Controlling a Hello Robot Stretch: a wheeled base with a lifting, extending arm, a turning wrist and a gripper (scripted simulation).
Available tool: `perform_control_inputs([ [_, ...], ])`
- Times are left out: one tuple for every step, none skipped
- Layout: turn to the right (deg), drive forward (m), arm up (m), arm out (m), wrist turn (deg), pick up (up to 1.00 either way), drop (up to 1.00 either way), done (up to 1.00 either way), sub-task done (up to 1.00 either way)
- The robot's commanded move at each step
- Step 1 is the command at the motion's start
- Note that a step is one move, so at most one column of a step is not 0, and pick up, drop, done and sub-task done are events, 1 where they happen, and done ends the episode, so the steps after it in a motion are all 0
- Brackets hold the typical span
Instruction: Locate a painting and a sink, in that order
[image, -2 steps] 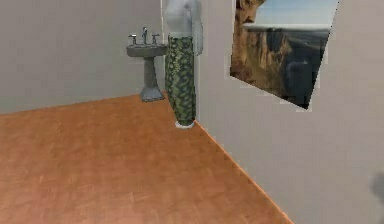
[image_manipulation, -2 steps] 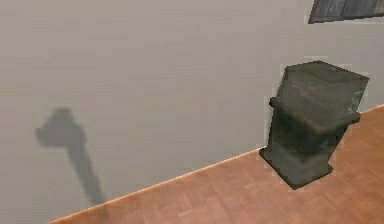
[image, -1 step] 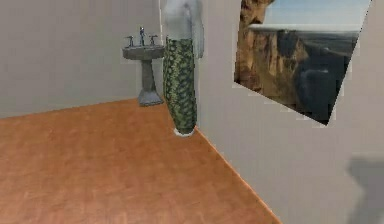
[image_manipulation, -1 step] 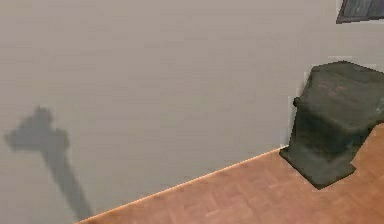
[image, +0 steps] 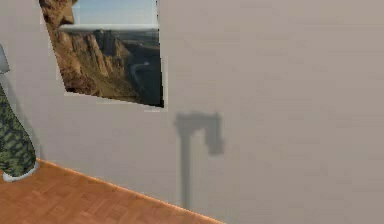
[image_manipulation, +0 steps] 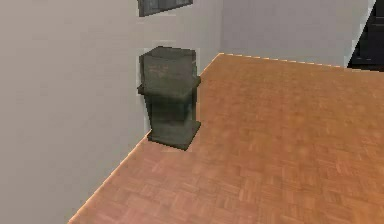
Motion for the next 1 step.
perform_control_inputs([
  [12.0, 0.00, 0.00, 0.00, 0.0, 0.00, 0.00, 0.00, 0.00],
])
